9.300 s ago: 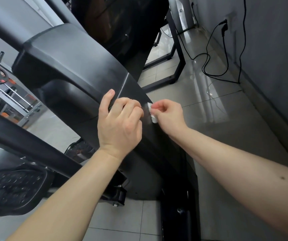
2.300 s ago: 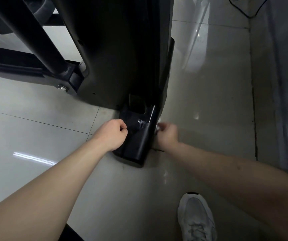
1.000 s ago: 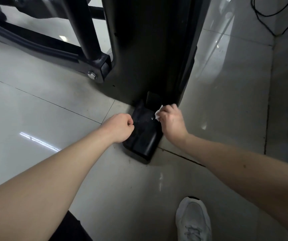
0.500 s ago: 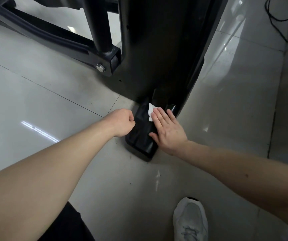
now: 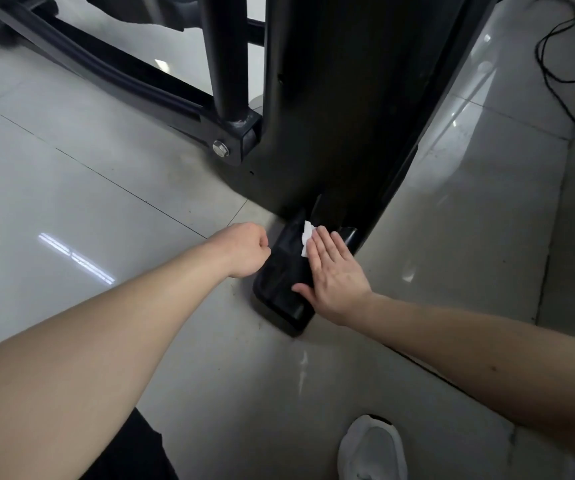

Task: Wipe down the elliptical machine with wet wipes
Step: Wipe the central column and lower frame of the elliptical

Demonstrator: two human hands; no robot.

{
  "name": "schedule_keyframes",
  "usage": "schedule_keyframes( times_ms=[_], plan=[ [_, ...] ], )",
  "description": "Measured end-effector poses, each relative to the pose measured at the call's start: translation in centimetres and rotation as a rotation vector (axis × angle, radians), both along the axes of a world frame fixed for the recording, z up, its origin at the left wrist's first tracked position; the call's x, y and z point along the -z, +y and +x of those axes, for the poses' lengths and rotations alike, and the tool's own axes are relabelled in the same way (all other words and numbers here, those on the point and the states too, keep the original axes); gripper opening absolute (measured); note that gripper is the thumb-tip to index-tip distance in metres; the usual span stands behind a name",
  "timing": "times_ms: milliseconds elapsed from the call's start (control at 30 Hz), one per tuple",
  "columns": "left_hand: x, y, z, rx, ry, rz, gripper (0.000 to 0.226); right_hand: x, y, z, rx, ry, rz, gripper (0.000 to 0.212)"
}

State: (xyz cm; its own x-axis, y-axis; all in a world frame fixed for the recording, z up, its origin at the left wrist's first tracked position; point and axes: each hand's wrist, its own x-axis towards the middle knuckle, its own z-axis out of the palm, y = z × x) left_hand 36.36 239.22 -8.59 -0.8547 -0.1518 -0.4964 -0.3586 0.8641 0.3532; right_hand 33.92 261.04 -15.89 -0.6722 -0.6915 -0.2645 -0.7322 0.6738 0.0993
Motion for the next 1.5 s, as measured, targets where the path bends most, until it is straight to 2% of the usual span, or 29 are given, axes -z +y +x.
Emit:
schedule_keyframes(
  times_ms=[133,267,433,567,667,733,833,967,1067,1100,1167,1233,1300,1367,1500],
  plan=[
    [0.2,-0.4,-0.1,0.000,-0.030,-0.014,0.019,-0.1,-3.2,0.8,0.073,-0.069,-0.067,0.089],
    [0.6,-0.4,-0.3,0.001,-0.031,-0.016,0.018,0.2,-2.0,3.3,-0.012,-0.096,-0.076,0.091],
    [1.1,-0.3,-0.8,0.020,-0.023,-0.023,0.007,-1.4,-3.4,3.6,-0.076,-0.005,0.129,0.097],
    [1.2,-0.5,-0.8,0.023,-0.029,-0.032,0.013,-3.3,-7.4,-1.6,0.035,0.103,0.259,0.098],
    [1.3,-1.1,-0.3,0.004,-0.057,-0.034,0.016,-3.5,-8.4,-2.6,0.026,0.077,0.342,0.098],
    [1.4,-1.6,-0.1,0.005,-0.072,-0.037,0.016,-3.1,-7.7,-2.4,0.060,0.065,0.286,0.101],
    [1.4,-1.9,0.1,-0.022,-0.084,-0.034,0.028,-1.9,-5.8,-1.5,0.036,-0.029,0.087,0.097],
    [1.4,-1.9,0.1,-0.038,-0.081,-0.022,0.034,0.7,-3.0,3.6,-0.212,-0.175,-0.196,0.092],
    [1.5,-1.9,0.2,-0.039,-0.088,-0.021,0.030,2.0,-1.1,4.9,-0.370,-0.164,-0.193,0.086],
    [1.6,-2.0,0.3,-0.038,-0.088,-0.023,0.029,2.0,-1.0,4.0,-0.372,-0.116,-0.201,0.085],
    [1.6,-2.0,0.3,-0.032,-0.095,-0.025,0.026,1.3,-1.1,1.4,-0.235,-0.037,-0.225,0.086],
    [1.4,-2.0,0.5,-0.022,-0.112,-0.033,0.025,0.4,-1.2,-1.0,-0.051,-0.066,-0.157,0.090],
    [1.3,-1.9,0.6,-0.017,-0.117,-0.034,0.024,0.5,-1.3,-0.4,0.032,-0.102,-0.182,0.089],
    [1.3,-1.5,0.6,-0.001,-0.102,-0.033,0.023,0.8,-1.0,2.4,-0.011,-0.132,-0.284,0.083],
    [1.0,-0.5,0.1,0.046,-0.056,-0.023,0.019,2.1,0.8,5.7,-0.184,-0.112,-0.437,0.056]
  ],
)
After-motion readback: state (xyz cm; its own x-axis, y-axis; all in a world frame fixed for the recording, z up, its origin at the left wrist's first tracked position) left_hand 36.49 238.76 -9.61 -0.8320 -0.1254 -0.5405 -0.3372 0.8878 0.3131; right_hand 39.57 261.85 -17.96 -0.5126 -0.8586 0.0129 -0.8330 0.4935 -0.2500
